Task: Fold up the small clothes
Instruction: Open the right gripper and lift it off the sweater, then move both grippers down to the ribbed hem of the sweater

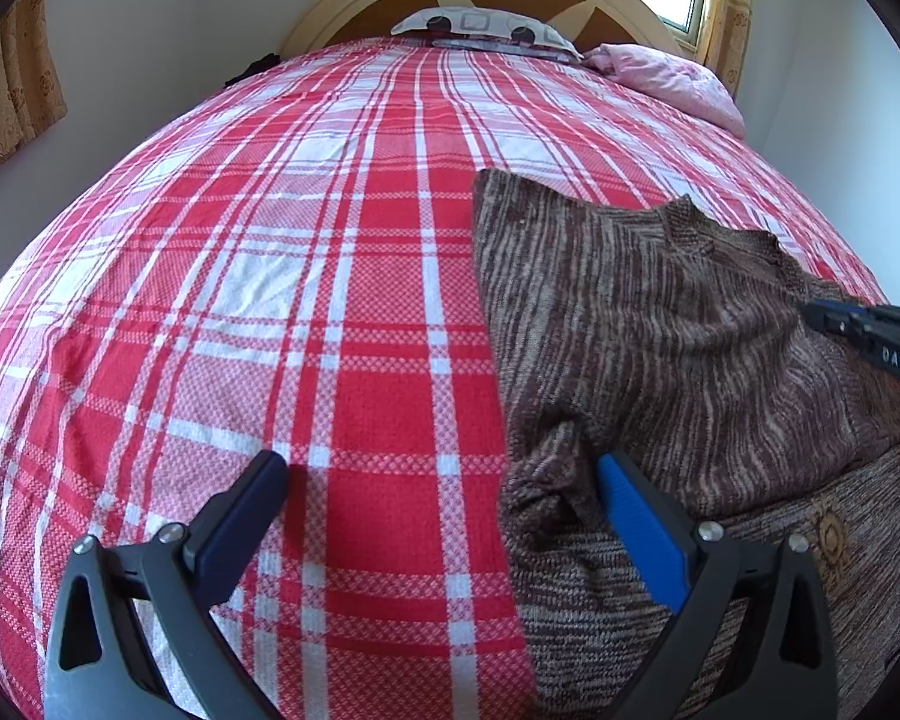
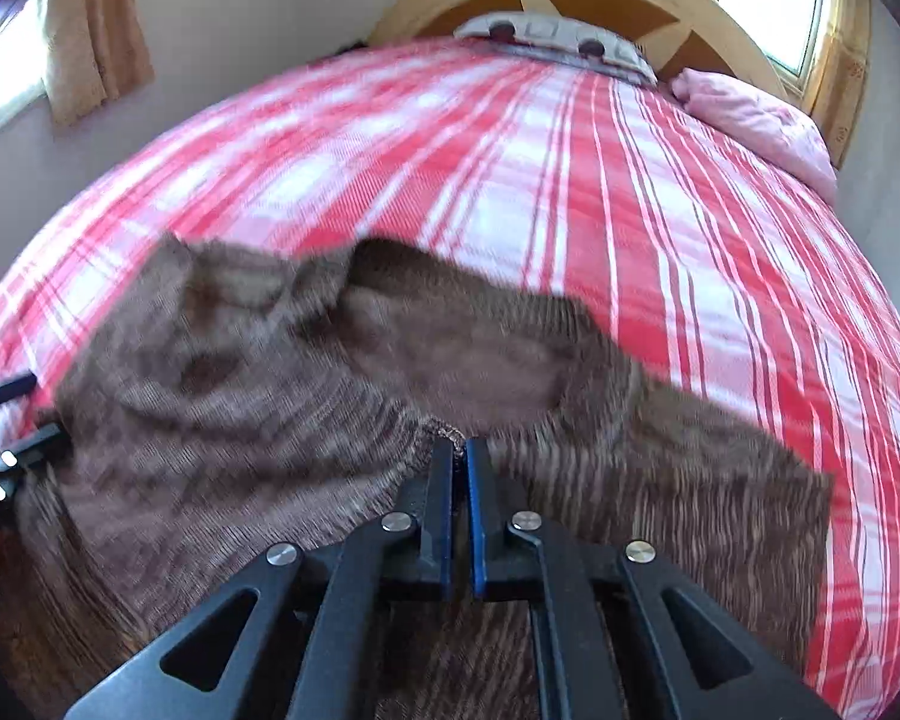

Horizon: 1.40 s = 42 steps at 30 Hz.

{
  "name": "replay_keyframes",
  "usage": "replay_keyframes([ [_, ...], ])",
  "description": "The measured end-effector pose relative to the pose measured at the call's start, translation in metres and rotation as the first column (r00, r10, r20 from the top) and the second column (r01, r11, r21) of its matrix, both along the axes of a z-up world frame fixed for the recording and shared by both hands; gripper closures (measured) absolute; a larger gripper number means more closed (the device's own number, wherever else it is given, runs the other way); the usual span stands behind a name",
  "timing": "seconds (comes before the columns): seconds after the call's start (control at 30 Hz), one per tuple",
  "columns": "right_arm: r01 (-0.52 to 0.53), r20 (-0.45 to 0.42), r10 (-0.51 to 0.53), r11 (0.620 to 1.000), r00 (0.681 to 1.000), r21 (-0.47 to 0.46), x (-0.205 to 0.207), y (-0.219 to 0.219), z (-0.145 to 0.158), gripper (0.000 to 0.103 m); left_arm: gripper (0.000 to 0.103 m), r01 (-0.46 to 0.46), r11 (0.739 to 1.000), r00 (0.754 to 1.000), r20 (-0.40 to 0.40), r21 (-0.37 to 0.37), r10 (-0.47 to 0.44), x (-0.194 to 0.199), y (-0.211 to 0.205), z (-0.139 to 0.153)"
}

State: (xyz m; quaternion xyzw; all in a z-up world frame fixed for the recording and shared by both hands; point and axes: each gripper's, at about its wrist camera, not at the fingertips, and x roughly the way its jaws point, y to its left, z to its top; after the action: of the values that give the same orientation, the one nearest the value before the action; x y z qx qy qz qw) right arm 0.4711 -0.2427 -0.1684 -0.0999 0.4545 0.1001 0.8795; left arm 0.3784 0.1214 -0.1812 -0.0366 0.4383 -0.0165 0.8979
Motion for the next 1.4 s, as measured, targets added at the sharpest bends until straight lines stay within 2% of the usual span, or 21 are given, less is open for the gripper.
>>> replay_keyframes([
  [0.03,0.011,0.013,-0.011,1.000,1.000,-0.010,-0.006,-0.003,0.001,0.081,0.000,0.000,1.000,1.000,0.000,-0.001,0.000,0.001,0.000,0.000],
  [0.07,0.017,0.027,-0.018,1.000,0.999,0.021,-0.017,-0.009,0.006,0.065,0.000,0.000,1.000,1.000,0.000,0.000,0.000,0.001,0.000,0.000],
  [0.1,0.006,0.028,-0.008,0.996,1.000,0.090,-0.029,-0.014,0.012,0.060,0.000,0.000,1.000,1.000,0.000,0.000,0.000,0.001,0.000,0.000],
  [0.17,-0.055,0.020,0.052,0.971,0.998,0.231,-0.048,-0.017,0.020,0.060,0.000,0.000,1.000,1.000,0.000,0.000,0.000,0.001,0.000,0.000],
  [0.2,-0.089,0.034,0.083,0.963,0.996,0.254,-0.059,-0.014,0.023,0.060,0.000,0.000,1.000,1.000,0.000,0.001,0.000,0.000,0.000,0.000],
  [0.27,-0.153,0.068,0.141,0.958,0.988,0.241,-0.075,0.000,0.026,0.060,0.000,0.000,1.000,1.000,0.000,0.002,0.000,0.001,0.000,0.000],
  [0.3,-0.215,0.061,0.206,0.952,0.977,0.220,-0.085,0.012,0.023,0.060,0.000,0.000,1.000,1.000,-0.001,0.001,0.000,0.001,0.000,0.000],
  [0.37,-0.274,0.013,0.276,0.946,0.961,0.176,-0.093,0.027,0.008,0.060,0.000,-0.001,1.000,1.000,-0.002,0.005,0.001,0.001,-0.001,0.000],
  [0.4,-0.281,-0.039,0.287,0.952,0.957,0.121,-0.095,0.033,-0.007,0.060,0.000,-0.001,1.000,1.000,-0.005,0.009,0.001,0.001,-0.002,-0.001],
  [0.43,-0.282,-0.064,0.290,0.953,0.955,0.113,-0.096,0.033,-0.014,0.060,0.000,-0.001,1.000,1.000,-0.006,0.011,0.001,0.000,-0.002,-0.001],
  [0.47,-0.279,-0.056,0.287,0.952,0.956,0.124,-0.099,0.031,-0.011,0.060,0.000,-0.001,1.000,1.000,-0.005,0.010,0.001,-0.001,-0.002,0.000],
  [0.53,-0.241,-0.118,0.259,0.959,0.959,0.148,-0.098,0.030,-0.005,0.060,0.000,-0.005,1.000,1.000,-0.003,0.001,0.005,-0.002,0.000,0.000],
  [0.6,-0.263,-0.184,0.283,0.957,0.941,0.126,-0.100,0.038,-0.007,0.059,0.000,-0.006,1.000,1.000,-0.003,0.004,0.006,-0.003,0.000,0.000],
  [0.67,-0.286,-0.201,0.297,0.955,0.933,0.083,-0.102,0.044,-0.010,0.059,0.000,-0.008,1.000,1.000,-0.001,0.013,0.008,-0.003,-0.001,0.000],
  [0.73,-0.263,-0.208,0.283,0.958,0.936,0.116,-0.100,0.038,-0.011,0.059,0.000,-0.014,1.000,1.000,0.002,0.020,0.014,-0.004,-0.001,0.001],
  [0.83,-0.253,-0.168,0.277,0.956,0.946,0.151,-0.104,0.033,-0.013,0.059,0.000,-0.026,0.999,1.000,0.005,0.034,0.026,-0.008,-0.003,0.003],
  [0.97,-0.235,-0.125,0.253,0.962,0.959,0.141,-0.113,0.027,-0.012,0.056,0.000,-0.052,0.995,0.998,0.041,0.084,0.049,-0.025,-0.006,0.014],
  [1.07,-0.213,-0.102,0.231,0.964,0.968,0.159,-0.132,0.015,-0.006,0.052,0.000,-0.049,0.995,0.995,0.093,0.090,0.041,-0.046,-0.012,0.024],
  [1.3,-0.168,-0.010,0.172,0.971,0.985,0.169,-0.179,-0.012,0.013,0.052,0.000,-0.014,0.994,0.988,0.152,0.105,-0.002,-0.089,-0.027,0.043],
  [1.33,-0.157,-0.002,0.160,0.972,0.987,0.172,-0.185,-0.016,0.015,0.051,0.000,-0.012,0.994,0.988,0.157,0.105,-0.005,-0.093,-0.029,0.044],
  [1.4,-0.143,0.005,0.144,0.973,0.990,0.179,-0.199,-0.020,0.016,0.042,0.000,-0.006,0.994,0.986,0.167,0.108,-0.012,-0.105,-0.032,0.048],
])
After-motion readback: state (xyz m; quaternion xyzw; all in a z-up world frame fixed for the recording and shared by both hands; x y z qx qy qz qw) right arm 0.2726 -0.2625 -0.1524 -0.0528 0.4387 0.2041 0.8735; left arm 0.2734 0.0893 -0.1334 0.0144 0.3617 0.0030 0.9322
